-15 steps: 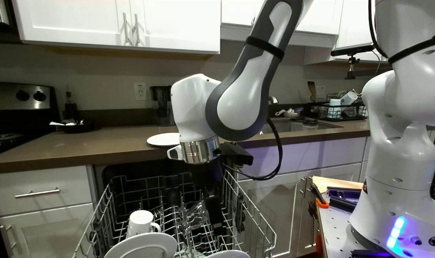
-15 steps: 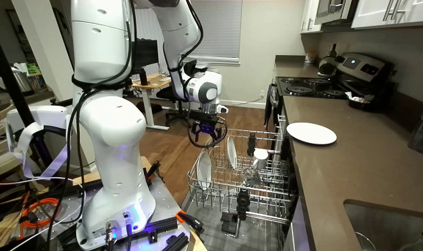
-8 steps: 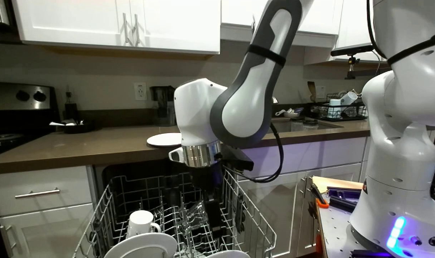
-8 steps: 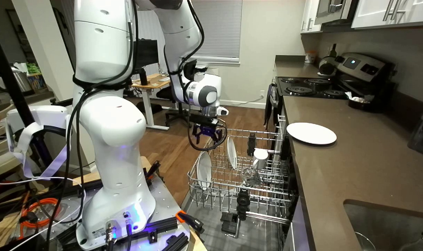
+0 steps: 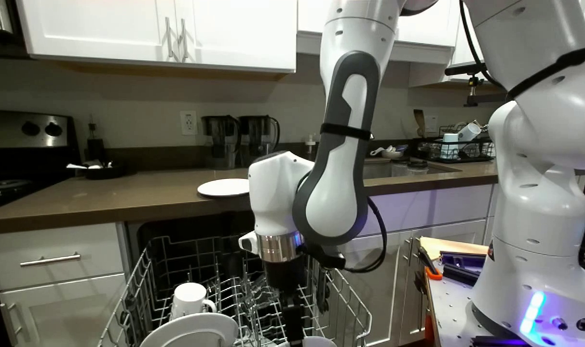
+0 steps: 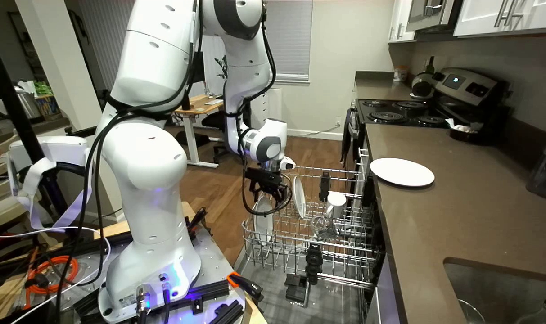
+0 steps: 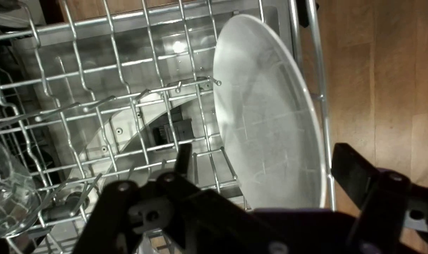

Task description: Take the right white plate and put it on the white plate on the countertop

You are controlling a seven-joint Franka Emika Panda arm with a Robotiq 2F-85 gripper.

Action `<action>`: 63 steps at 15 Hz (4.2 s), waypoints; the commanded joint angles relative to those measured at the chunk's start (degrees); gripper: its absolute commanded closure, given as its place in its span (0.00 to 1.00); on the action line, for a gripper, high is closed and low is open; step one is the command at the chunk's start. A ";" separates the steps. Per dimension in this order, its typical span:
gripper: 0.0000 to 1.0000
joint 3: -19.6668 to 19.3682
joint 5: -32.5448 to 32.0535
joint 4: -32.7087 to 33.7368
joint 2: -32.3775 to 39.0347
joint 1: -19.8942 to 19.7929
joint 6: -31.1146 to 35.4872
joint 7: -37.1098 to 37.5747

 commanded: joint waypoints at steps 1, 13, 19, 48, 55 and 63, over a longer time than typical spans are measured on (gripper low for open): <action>0.00 1.84 -0.28 2.55 4.30 -3.00 1.23 -2.08; 0.91 7.81 0.21 4.75 8.55 -9.35 2.82 -5.86; 0.34 7.45 0.00 4.23 6.36 -9.01 1.31 -4.83; 0.93 5.56 1.68 5.87 -5.52 -5.70 -23.72 -3.47; 0.93 5.63 2.44 4.47 -11.93 -3.97 -24.49 -3.30; 0.93 4.70 -0.73 0.74 -21.74 0.23 -22.23 1.16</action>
